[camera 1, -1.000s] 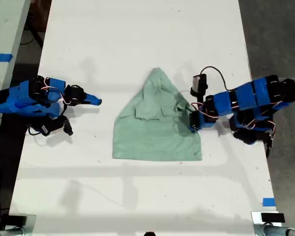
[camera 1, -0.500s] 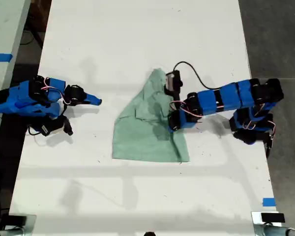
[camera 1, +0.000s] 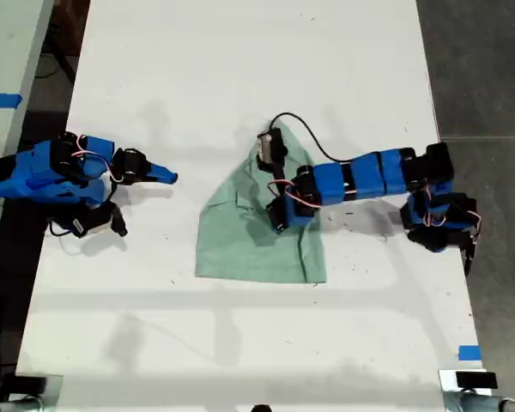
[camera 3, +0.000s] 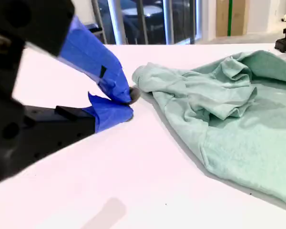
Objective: Fold t shirt
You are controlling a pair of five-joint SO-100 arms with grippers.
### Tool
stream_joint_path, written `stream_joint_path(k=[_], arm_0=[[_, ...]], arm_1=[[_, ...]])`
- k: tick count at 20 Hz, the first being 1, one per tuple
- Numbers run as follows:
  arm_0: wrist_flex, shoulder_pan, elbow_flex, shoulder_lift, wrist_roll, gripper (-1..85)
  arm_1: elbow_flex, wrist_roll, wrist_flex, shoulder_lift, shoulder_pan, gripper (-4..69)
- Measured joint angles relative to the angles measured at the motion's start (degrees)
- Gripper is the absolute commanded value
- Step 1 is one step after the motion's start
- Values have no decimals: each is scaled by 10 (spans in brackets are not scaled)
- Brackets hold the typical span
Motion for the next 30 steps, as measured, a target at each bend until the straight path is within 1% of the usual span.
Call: stream_joint_path(k=[2, 3, 5, 10, 11, 12, 18, 21, 23, 27, 28, 29, 30], arm_0=[[0, 0, 0, 0, 0, 0], [0, 0, 0, 0, 0, 0], [0, 0, 0, 0, 0, 0], [0, 0, 0, 0, 0, 0], [0, 0, 0, 0, 0, 0], [0, 0, 0, 0, 0, 0], [0, 0, 0, 0, 0, 0], [0, 0, 0, 0, 0, 0], [0, 0, 0, 0, 0, 0], [0, 0, 0, 0, 0, 0], [0, 0, 0, 0, 0, 0], [0, 0, 0, 0, 0, 0], [0, 0, 0, 0, 0, 0]], arm_1=[[1, 19, 54, 14, 0, 149], [15, 35, 76, 30, -1, 168], [52, 58, 98, 41, -11, 180], [139, 111, 91, 41, -18, 177], [154, 115, 91, 41, -18, 138], [167, 119, 91, 41, -18, 14], [189, 120, 65, 52, -18, 11], [122, 96, 66, 59, -25, 11], [93, 67, 35, 62, -34, 11], [91, -4, -103, 59, -36, 12], [91, -13, -124, 43, -36, 26], [91, -23, -140, 22, -36, 126], [91, -30, -149, 5, -33, 262]])
